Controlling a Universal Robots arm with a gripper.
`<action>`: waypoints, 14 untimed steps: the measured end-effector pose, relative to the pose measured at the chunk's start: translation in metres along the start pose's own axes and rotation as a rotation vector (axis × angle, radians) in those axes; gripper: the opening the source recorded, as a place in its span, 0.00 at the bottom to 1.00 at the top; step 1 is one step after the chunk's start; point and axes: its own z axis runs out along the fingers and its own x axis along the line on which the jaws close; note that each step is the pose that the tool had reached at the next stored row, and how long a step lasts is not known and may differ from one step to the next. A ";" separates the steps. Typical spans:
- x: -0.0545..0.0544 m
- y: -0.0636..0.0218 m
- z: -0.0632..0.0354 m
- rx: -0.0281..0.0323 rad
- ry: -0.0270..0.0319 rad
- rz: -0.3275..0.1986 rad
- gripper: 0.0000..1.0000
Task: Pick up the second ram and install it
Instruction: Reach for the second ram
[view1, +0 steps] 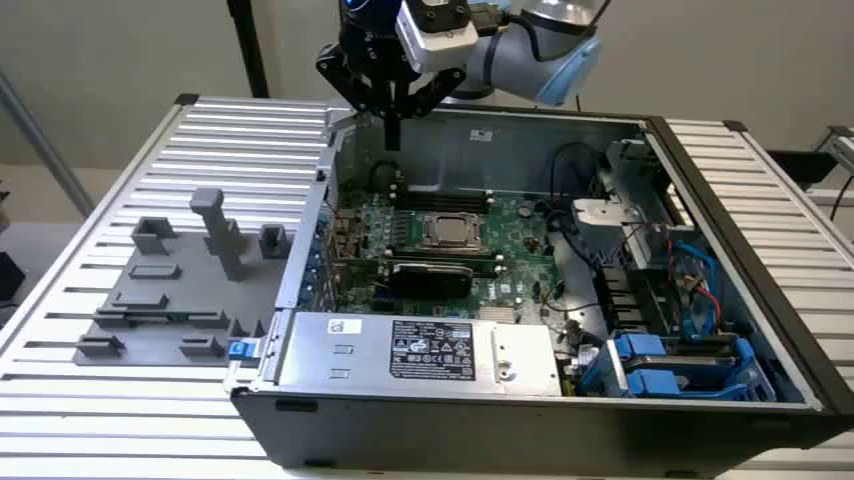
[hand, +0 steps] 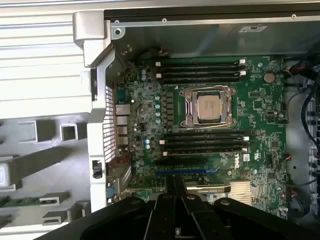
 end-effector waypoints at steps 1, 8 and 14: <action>0.000 0.0000 0.0000 0.0000 0.0000 0.000 0.11; 0.000 0.0000 0.0000 0.0000 0.0000 0.000 0.11; 0.003 -0.0008 -0.0002 0.0002 0.0001 0.000 0.11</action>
